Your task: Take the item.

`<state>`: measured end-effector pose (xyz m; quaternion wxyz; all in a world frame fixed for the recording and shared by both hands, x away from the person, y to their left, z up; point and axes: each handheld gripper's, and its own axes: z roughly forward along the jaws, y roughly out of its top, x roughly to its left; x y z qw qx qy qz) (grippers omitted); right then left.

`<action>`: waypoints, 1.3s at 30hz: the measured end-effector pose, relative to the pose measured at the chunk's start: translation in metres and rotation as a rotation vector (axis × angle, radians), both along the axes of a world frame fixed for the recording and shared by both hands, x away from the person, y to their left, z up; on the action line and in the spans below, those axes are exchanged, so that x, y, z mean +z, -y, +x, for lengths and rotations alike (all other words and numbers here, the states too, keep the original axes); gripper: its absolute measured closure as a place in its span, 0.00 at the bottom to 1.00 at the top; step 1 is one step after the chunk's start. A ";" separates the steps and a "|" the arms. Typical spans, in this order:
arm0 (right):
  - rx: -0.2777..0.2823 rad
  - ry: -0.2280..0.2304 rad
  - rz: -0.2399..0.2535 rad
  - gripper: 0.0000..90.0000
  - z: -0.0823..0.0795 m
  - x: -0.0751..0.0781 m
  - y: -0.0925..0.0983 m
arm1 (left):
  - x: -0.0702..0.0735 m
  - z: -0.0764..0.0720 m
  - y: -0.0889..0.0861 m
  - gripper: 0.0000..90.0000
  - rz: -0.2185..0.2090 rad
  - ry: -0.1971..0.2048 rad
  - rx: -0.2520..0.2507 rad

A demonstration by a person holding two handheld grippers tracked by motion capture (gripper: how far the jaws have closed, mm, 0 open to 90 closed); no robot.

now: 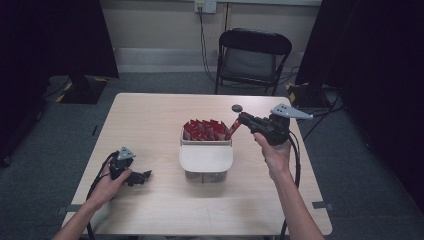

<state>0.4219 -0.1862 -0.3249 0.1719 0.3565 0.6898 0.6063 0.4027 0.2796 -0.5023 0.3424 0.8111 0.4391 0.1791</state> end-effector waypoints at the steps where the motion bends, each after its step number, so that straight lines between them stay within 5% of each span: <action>1: 0.001 -0.001 0.003 0.92 0.000 0.000 0.000 | 0.000 0.000 0.000 0.00 0.000 0.000 0.000; 39: -0.003 0.063 0.037 0.92 -0.010 0.022 0.011 | 0.000 0.000 0.000 0.00 0.000 0.000 0.000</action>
